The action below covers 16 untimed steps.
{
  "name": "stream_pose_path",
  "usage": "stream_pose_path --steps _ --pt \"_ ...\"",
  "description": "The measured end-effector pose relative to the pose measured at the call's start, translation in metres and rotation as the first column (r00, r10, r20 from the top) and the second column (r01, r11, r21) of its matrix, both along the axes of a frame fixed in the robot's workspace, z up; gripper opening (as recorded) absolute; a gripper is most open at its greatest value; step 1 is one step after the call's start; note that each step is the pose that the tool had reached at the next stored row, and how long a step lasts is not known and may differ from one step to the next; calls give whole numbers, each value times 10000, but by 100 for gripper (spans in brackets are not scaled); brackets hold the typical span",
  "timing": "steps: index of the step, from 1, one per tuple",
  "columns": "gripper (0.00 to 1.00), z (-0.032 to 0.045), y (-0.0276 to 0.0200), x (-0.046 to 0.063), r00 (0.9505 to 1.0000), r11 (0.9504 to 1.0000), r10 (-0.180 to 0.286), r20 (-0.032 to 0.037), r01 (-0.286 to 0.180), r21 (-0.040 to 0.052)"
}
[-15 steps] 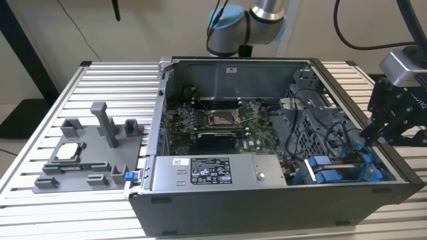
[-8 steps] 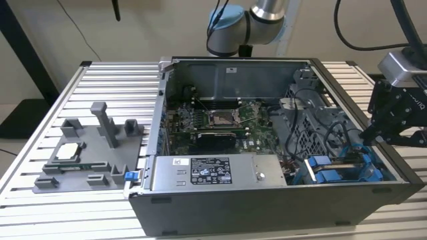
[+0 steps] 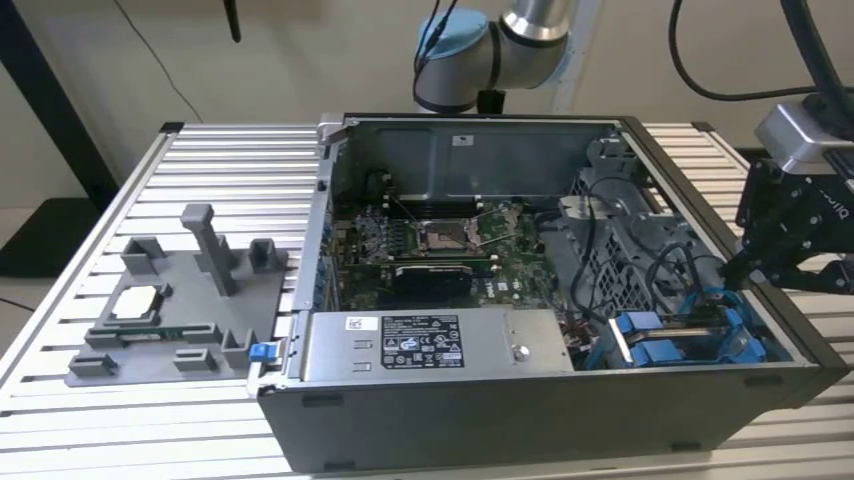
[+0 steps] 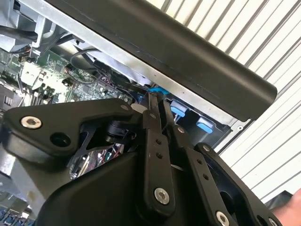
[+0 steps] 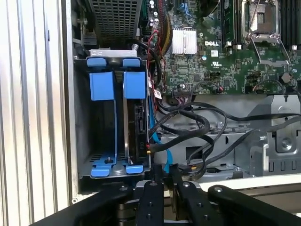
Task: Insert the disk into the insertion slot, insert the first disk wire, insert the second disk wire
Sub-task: 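Insert the second disk wire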
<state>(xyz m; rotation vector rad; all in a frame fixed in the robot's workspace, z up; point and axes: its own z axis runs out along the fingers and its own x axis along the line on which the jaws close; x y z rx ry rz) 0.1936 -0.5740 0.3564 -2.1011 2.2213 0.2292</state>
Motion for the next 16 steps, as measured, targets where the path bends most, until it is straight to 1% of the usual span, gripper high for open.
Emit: stream_pose_path --steps 5,11,16 --pt "0 10 -1 0 10000 10000 0 0 0 -1" --pt "0 105 5 -29 10000 10000 0 2 0 0" --pt "0 168 41 -89 10000 10000 0 5 0 0"
